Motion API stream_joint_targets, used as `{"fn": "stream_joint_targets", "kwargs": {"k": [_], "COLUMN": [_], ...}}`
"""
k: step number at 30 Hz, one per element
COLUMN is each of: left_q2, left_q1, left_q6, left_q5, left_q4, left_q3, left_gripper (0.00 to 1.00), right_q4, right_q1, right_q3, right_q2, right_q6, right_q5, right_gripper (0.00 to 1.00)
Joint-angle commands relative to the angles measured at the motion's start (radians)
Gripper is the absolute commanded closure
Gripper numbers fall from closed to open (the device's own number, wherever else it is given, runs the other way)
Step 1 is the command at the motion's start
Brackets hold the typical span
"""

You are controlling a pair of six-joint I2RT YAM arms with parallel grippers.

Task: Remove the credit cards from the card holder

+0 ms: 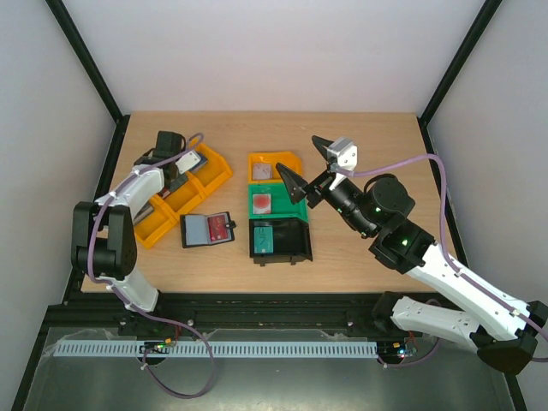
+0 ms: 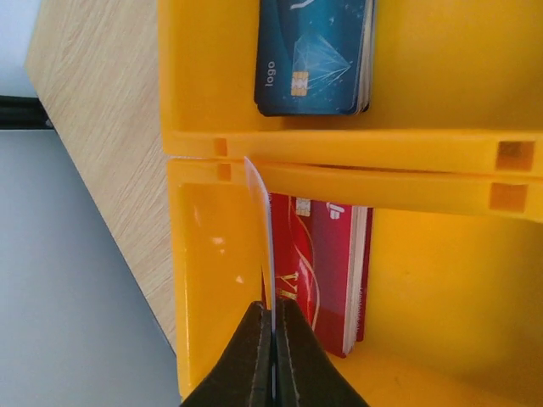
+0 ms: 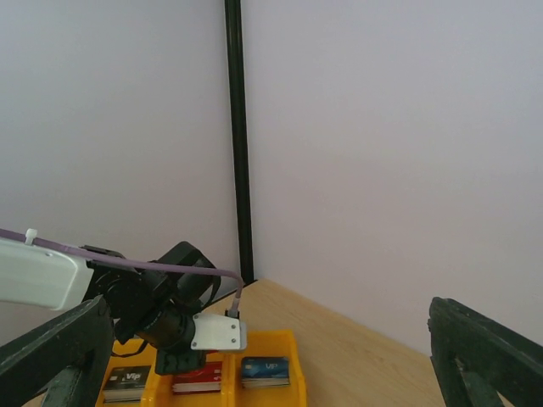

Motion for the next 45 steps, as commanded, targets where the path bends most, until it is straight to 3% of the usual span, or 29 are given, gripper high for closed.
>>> {"fn": "stream_joint_targets", "kwargs": {"k": [1, 14, 23, 32, 41, 45], "left_q2": [0.008, 0.035, -0.027, -0.021, 0.018, 0.061], "left_q1": [0.020, 0.039, 0.051, 0.073, 0.075, 0.075], "left_q6": [0.052, 0.095, 0.095, 0.110, 0.093, 0.033], "left_q5": [-0.049, -0.034, 0.010, -0.017, -0.016, 0.028], "left_q4": [0.039, 0.089, -0.011, -0.003, 0.057, 0.063], "left_q3": [-0.023, -0.054, -0.008, -0.017, -0.042, 0.015], "left_gripper": [0.98, 0.98, 0.98, 0.98, 0.98, 0.98], "right_q4": [-0.009, -0.008, -0.021, -0.023, -0.025, -0.028], "right_q1": [-0.002, -0.003, -0.003, -0.004, -0.002, -0.003], "right_q3": [0.000, 0.019, 0.027, 0.046, 0.039, 0.046], "right_q2": [-0.007, 0.007, 0.003, 0.024, 0.015, 0.017], "right_q6": [-0.016, -0.031, -0.041, -0.054, -0.053, -0.050], "right_q5": [0.001, -0.024, -0.021, -0.038, -0.033, -0.040], "right_gripper": [0.01, 0.01, 0.01, 0.01, 0.01, 0.01]}}
